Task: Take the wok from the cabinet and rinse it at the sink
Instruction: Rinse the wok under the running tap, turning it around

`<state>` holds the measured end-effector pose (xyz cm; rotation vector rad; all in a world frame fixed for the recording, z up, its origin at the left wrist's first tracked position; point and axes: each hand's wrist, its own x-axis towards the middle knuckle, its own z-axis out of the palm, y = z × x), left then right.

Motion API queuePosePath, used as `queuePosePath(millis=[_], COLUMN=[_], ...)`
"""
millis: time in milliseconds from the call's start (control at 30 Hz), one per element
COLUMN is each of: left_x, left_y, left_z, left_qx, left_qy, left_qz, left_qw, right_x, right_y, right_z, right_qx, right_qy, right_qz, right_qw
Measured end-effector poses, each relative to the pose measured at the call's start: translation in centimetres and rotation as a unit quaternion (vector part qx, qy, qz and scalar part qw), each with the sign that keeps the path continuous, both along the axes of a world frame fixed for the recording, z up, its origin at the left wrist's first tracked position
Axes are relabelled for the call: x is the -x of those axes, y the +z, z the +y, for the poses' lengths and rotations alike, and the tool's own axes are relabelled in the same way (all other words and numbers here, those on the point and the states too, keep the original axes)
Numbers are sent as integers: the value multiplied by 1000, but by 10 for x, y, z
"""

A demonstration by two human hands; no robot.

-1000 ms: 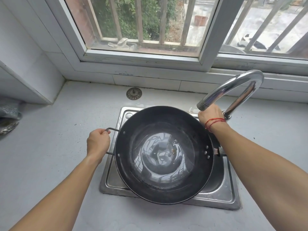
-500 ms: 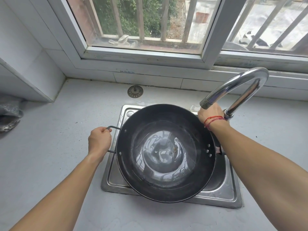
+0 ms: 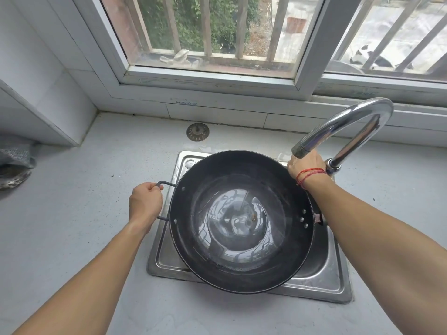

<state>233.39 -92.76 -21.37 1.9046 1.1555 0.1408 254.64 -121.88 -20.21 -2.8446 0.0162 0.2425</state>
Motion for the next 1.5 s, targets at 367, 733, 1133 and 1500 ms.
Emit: queuePosePath(millis=[367,733,1133,1500], left_x=[-1,0,0,-1], left_y=[-3,-2,5,5], left_z=[1,-1,-4,-5], left_qx=[-3,-3,-6,11], left_qy=[6,6,3,14], left_qz=[3,5,7,10], left_qw=[1000,1000,1000,1000], right_x=[-3,-6,-9,-6], right_y=[-5,-11,-14,-14], right_z=[-1,-3,-4,-8], right_qx=[5,15,37,54], right_qy=[16,27,48,44], right_qz=[-6,-13,-14,-2], right_qw=[1000,999,998,998])
